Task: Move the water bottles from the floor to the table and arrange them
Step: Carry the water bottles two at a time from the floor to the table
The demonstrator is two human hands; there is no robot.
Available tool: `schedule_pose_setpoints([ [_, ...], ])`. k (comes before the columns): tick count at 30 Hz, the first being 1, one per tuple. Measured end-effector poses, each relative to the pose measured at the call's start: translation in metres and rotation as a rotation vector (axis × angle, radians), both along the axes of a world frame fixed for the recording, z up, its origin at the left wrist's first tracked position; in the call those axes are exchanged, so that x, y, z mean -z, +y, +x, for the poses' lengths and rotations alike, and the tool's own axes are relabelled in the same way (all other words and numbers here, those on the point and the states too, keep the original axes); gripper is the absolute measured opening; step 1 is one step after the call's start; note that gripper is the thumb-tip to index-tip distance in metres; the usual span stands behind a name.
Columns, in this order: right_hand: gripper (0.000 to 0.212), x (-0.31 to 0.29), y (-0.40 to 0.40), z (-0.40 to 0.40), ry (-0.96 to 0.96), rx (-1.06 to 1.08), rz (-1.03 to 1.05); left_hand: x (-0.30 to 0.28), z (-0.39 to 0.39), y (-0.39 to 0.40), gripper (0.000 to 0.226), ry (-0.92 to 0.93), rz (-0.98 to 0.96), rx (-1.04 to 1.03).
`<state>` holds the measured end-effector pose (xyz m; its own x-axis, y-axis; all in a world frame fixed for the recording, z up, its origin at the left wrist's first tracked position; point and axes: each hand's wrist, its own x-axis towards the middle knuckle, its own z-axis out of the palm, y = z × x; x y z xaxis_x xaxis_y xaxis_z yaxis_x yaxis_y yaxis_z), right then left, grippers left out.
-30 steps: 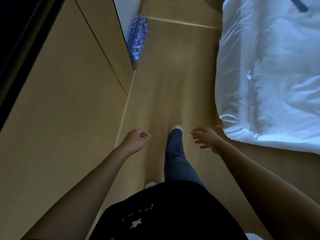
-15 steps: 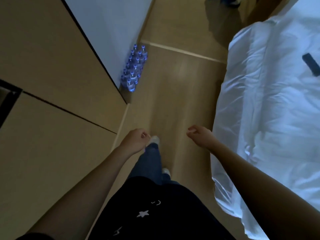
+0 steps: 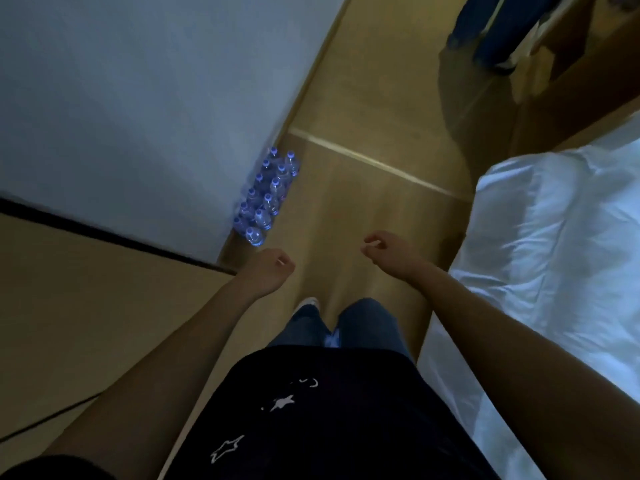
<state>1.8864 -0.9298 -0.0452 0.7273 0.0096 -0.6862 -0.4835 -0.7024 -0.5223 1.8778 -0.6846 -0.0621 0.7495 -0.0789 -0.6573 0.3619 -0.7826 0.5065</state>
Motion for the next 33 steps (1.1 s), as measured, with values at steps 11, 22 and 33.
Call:
schedule_pose_setpoints([
  [11,0.033,0.031,-0.060,0.275,0.027,-0.356,0.005,0.035,0.175,-0.071,0.012,0.048,0.061,-0.405],
  [22,0.035,0.061,-0.030,0.457,0.073,-0.659,0.008,0.062,0.254,-0.126,0.023,0.039,0.008,-0.811],
  [33,0.044,0.139,0.039,0.530,0.109,-0.781,-0.009,0.142,0.339,-0.075,0.029,-0.032,0.010,-0.979],
])
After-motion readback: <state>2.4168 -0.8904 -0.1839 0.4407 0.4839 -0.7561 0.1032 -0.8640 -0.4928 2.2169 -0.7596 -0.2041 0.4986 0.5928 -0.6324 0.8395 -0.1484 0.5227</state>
